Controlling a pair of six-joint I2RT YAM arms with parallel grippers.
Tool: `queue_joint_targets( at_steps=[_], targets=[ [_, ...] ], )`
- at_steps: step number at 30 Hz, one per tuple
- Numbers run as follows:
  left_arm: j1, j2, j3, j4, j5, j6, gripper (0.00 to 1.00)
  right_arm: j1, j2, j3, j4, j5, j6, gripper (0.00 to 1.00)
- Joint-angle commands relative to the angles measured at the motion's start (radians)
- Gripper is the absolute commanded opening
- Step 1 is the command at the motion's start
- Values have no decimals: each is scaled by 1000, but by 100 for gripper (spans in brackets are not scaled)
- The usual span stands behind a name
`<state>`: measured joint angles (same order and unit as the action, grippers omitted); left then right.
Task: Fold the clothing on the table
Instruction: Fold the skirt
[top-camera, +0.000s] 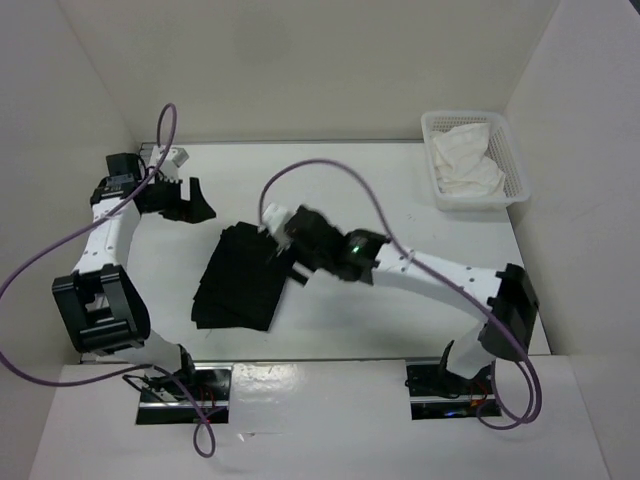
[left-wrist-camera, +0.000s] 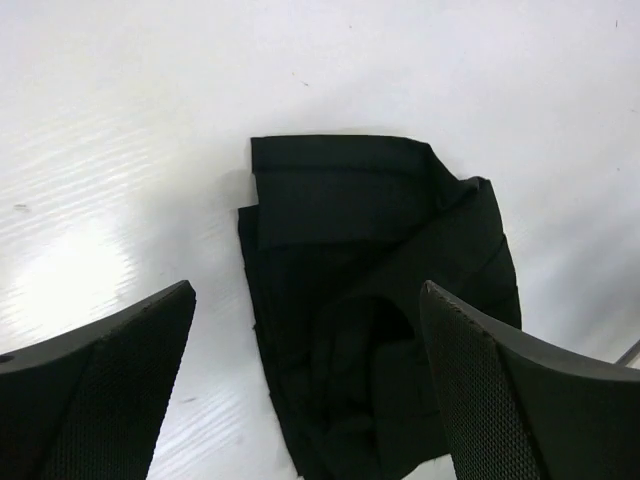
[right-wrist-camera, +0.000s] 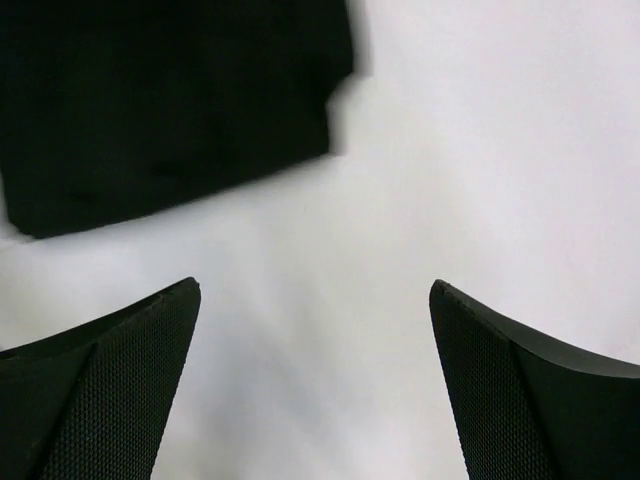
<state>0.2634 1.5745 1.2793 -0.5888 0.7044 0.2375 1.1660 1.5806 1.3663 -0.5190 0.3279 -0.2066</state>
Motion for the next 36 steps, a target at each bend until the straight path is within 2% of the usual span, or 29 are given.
queue_joint_targets(
  at_steps=[1, 2, 7, 13, 14, 15, 17, 19, 23, 25, 28, 34, 36],
  targets=[
    [57, -132, -8, -48, 53, 11, 100, -257, -181, -15, 85, -87, -13, 99],
    [69, -161, -8, -57, 41, 11, 100, -313, -227, -15, 70, -133, 1, 99],
    [134, -390, -60, -48, -48, -38, 100, -599, -335, -56, 16, -109, 111, 99],
    [174, -624, -182, -20, -51, -122, 100, -821, -465, -125, -39, -118, 191, 99],
    [174, -652, -204, -11, -51, -122, 100, -895, -482, -137, -39, -144, 202, 99],
    [174, -703, -225, 13, -62, -122, 100, -932, -520, -171, -39, -243, 202, 99],
    [174, -735, -285, 23, -34, -93, 100, -997, -548, -228, -12, -329, 193, 99],
    [165, -735, -299, -6, 13, -17, 100, -1066, -568, -259, -3, -438, 179, 99],
    [88, -662, -278, -137, 76, 187, 100, -1098, -568, -288, 8, -428, 170, 99],
    [13, -628, -268, -189, 52, 325, 100, -1108, -591, -300, 17, -428, 170, 99],
    [-122, -570, -279, -200, -51, 425, 100, -1108, -616, -320, 28, -428, 161, 99],
    [-392, -334, -239, -264, -80, 445, 100, -1117, -627, -329, 37, -405, 161, 99],
    [-452, -288, -239, -260, -162, 430, 100, -1117, -616, -338, 37, -405, 161, 99]
  ],
)
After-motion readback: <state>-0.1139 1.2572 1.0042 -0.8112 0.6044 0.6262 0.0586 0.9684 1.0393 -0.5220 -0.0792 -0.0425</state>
